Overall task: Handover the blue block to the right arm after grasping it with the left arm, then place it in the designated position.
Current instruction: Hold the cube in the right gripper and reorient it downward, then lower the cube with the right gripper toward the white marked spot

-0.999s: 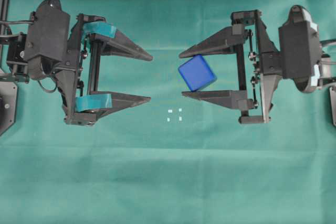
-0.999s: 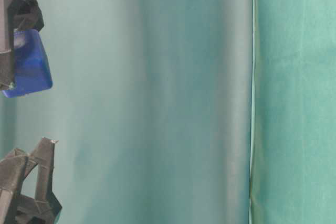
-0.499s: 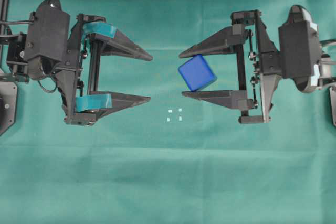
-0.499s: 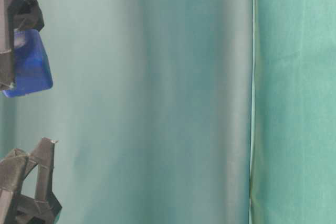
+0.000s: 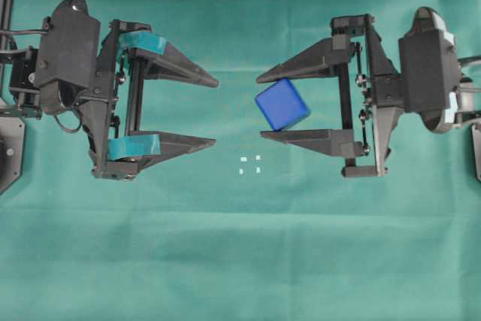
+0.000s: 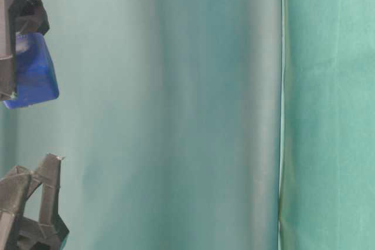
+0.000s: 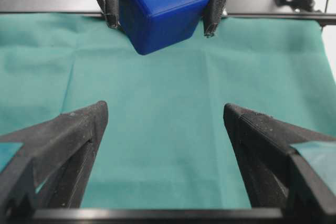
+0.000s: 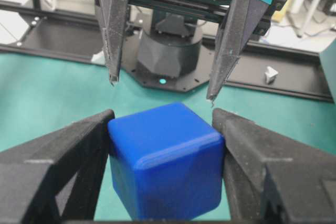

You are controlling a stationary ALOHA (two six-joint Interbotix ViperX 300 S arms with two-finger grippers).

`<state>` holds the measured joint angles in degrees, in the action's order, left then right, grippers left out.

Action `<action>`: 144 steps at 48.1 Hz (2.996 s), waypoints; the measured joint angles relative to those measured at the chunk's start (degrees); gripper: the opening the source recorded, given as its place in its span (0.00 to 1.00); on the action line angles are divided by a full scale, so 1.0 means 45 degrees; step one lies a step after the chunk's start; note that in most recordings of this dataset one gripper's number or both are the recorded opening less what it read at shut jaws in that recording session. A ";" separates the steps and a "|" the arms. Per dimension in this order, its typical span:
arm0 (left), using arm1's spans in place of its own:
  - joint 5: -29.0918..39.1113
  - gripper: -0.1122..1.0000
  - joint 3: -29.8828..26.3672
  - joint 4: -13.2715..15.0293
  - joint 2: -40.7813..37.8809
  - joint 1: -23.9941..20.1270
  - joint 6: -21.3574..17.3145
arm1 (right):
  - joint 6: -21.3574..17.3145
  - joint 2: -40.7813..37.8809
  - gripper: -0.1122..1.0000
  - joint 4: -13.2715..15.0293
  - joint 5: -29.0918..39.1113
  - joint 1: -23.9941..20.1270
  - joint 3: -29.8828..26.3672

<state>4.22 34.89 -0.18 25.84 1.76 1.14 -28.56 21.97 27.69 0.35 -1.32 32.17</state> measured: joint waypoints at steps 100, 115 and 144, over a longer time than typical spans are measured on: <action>0.0000 1.00 -0.0020 0.0000 0.0000 0.0000 0.0000 | -0.0039 -0.1094 0.66 -0.1504 0.3633 -0.0371 -0.0020; 0.0000 1.00 -0.0020 0.0020 0.0000 0.0000 0.0000 | -0.0059 -0.2852 0.66 -0.1504 0.2012 -0.0215 0.0156; 0.0020 1.00 0.0000 0.0000 0.0000 0.0000 -0.0020 | -0.0078 -0.6445 0.66 -0.2324 -0.1211 0.0195 0.0332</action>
<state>4.31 34.89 -0.18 25.84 1.76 1.05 -28.92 -7.03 17.23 -5.10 -0.44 33.66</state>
